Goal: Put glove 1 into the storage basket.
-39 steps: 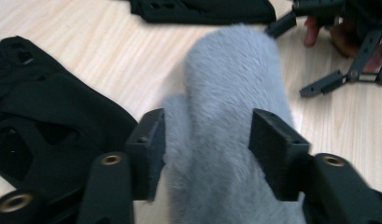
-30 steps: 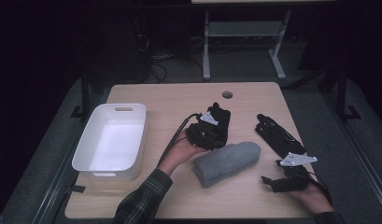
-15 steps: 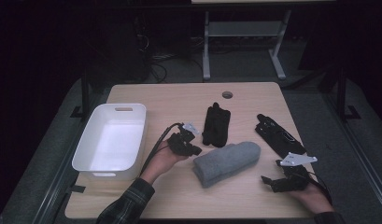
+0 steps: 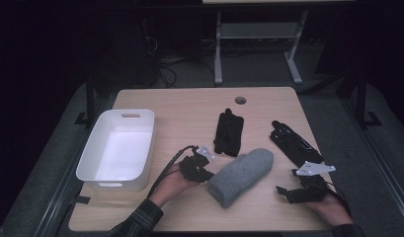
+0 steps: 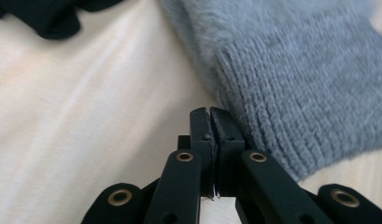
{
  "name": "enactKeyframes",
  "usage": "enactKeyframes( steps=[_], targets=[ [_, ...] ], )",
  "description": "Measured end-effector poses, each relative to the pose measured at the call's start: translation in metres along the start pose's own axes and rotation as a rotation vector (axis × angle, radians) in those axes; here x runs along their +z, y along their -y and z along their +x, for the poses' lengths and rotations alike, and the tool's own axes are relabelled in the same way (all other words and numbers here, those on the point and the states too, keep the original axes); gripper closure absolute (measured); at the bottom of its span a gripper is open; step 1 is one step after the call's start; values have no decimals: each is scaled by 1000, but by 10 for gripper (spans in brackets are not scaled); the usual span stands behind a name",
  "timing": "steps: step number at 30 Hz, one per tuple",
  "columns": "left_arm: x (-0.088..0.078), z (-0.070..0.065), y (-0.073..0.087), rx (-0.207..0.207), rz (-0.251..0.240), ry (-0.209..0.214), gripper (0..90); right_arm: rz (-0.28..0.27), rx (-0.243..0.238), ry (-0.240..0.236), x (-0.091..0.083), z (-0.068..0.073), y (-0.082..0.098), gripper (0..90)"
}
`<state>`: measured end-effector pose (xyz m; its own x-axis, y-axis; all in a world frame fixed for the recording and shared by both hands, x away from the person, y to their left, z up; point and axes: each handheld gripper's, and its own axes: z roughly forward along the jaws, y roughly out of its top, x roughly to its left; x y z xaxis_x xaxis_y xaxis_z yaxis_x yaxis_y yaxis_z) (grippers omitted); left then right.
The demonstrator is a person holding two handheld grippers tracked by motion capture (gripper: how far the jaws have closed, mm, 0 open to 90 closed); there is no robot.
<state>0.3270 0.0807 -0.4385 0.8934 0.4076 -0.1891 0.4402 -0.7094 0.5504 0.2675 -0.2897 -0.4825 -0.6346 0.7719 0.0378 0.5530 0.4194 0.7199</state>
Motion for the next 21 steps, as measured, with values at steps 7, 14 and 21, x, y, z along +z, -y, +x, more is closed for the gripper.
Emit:
enactKeyframes(
  steps=[7, 14, 21],
  targets=[
    [-24, 14, -11, -31, -96, -48, 701, 1, -2, 1, 0, 0, 0, 103],
    [-30, 17, -37, -40, -187, -37, 420, 0, -2, 2, 0, 0, 0, 103],
    [-12, 13, -61, -20, -205, -2, 267, 1, -2, 2, 0, 0, 0, 103]
  ],
)
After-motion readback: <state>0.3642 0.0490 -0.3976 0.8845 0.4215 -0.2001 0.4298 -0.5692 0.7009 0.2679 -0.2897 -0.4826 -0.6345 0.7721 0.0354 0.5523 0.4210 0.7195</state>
